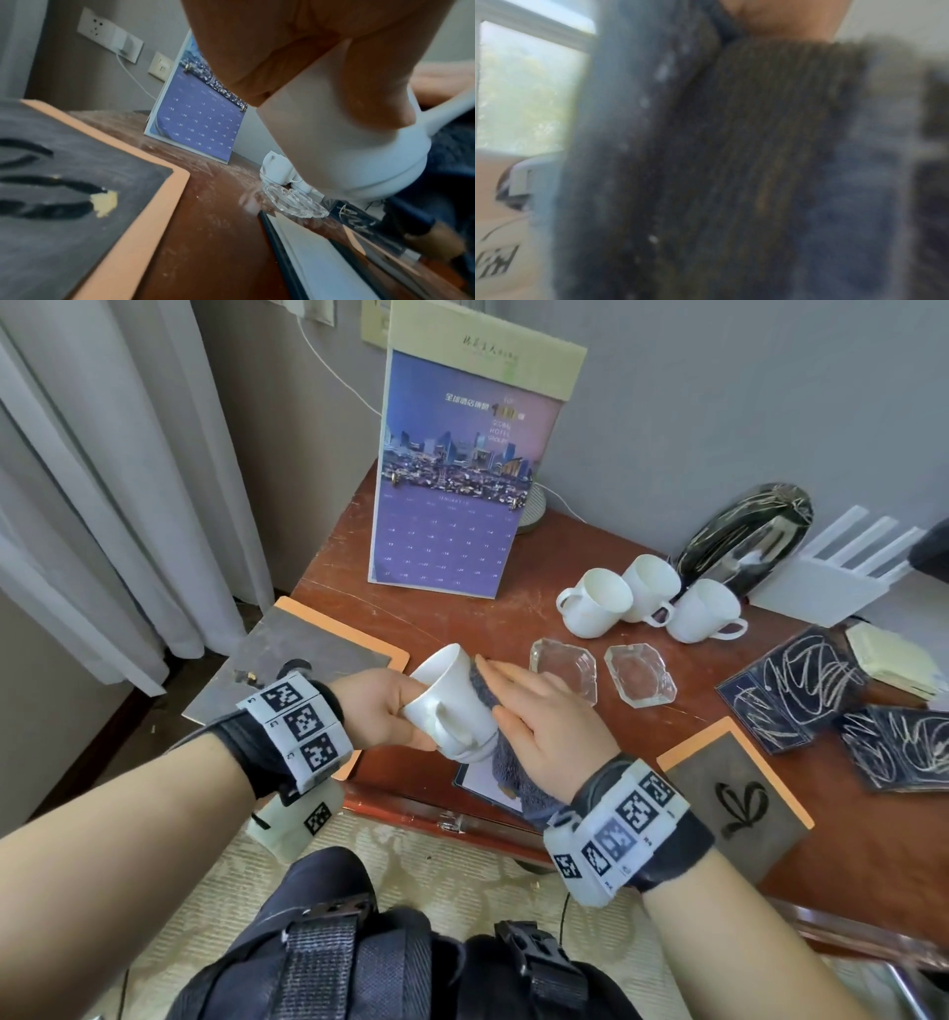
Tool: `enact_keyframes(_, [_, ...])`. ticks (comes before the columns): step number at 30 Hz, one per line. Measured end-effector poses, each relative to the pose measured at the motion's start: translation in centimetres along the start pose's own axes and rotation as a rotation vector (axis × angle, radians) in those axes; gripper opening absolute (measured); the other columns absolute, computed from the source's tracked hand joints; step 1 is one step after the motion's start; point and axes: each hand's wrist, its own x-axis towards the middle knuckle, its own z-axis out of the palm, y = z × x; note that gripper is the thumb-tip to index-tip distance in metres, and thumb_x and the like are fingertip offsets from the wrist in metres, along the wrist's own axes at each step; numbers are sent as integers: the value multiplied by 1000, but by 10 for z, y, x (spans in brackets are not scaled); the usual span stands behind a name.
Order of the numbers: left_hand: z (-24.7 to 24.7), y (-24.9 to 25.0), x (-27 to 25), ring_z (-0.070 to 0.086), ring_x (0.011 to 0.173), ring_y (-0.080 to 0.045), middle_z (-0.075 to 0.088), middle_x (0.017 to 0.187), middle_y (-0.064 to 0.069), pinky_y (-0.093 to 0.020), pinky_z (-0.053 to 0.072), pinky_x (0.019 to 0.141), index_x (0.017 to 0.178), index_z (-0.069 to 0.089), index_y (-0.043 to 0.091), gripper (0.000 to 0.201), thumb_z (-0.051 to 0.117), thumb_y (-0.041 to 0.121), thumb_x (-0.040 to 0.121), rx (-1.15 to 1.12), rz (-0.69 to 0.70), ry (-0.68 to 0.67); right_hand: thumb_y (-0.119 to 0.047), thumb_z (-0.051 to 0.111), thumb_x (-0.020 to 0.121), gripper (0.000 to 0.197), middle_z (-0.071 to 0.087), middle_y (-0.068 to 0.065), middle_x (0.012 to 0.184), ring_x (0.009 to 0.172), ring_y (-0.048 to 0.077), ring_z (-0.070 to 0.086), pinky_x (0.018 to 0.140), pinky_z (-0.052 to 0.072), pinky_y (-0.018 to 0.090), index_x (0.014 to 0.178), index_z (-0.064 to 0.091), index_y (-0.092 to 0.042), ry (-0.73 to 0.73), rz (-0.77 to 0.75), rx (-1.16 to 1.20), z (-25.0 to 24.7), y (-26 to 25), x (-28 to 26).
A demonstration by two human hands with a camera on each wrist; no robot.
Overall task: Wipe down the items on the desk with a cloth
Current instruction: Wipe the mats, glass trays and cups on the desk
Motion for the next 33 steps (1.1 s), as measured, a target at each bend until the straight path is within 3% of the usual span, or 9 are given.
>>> enact_keyframes(4, [0,0,6,60,77,13,67,75,29,-5,43,77,86,65,31,32,68,0,80,-169,-19,-20,-26,35,89,49,51,5,136,98,32,56,76,50,36,136,48,-18,8,-117,-80,2,13,-19])
enact_keyframes(7, [-4,2,11,63,78,7,70,76,21,-10,45,78,87,65,26,27,71,1,78,-221,-46,10,-23,37,92,44,52,4,136,108,32,53,87,47,40,133,52,-20,-14,-81,-69,3,30,-26])
enact_keyframes(9, [-10,5,16,65,85,-5,72,85,10,-17,47,82,88,67,25,22,77,14,71,-192,-83,53,-21,36,97,41,45,-1,141,124,28,43,103,34,35,136,47,-24,0,51,-6,2,38,-30])
enact_keyframes(13, [-24,19,36,57,88,-16,65,91,-1,-22,40,79,103,65,17,21,68,24,84,259,-178,111,-22,41,99,39,40,-9,143,132,14,33,104,20,18,138,43,-30,102,266,112,1,42,-38])
enact_keyframes(16, [-33,29,49,54,90,-21,59,91,-1,-25,39,77,112,59,15,29,59,31,89,536,-270,107,-24,43,98,40,40,-10,143,132,12,33,105,21,18,137,43,-29,127,336,157,-3,39,-39])
enact_keyframes(21, [-41,38,73,51,118,-24,53,128,-7,-30,40,96,134,42,14,45,49,33,94,809,-321,1,-24,45,98,40,41,-8,143,133,13,34,107,23,22,138,44,-27,127,418,172,-11,33,-40])
enact_keyframes(25, [-45,47,92,51,93,-21,55,101,-3,-28,39,79,118,52,11,30,44,28,94,929,-300,-94,-25,45,97,40,41,-9,143,132,12,35,110,28,27,137,44,-28,139,490,179,-15,29,-49])
enact_keyframes(28, [-41,54,106,42,77,-21,39,74,-1,-26,33,77,78,41,16,19,39,22,96,989,-350,-133,-25,46,97,40,41,-10,143,131,12,36,109,29,27,137,45,-29,136,553,179,-14,28,-60])
enact_keyframes(33, [-35,54,135,38,60,-18,35,67,1,-27,40,66,85,39,22,10,42,13,90,1082,-318,-179,-25,47,97,40,42,-11,142,131,12,38,109,33,32,137,45,-30,151,595,211,-7,30,-65])
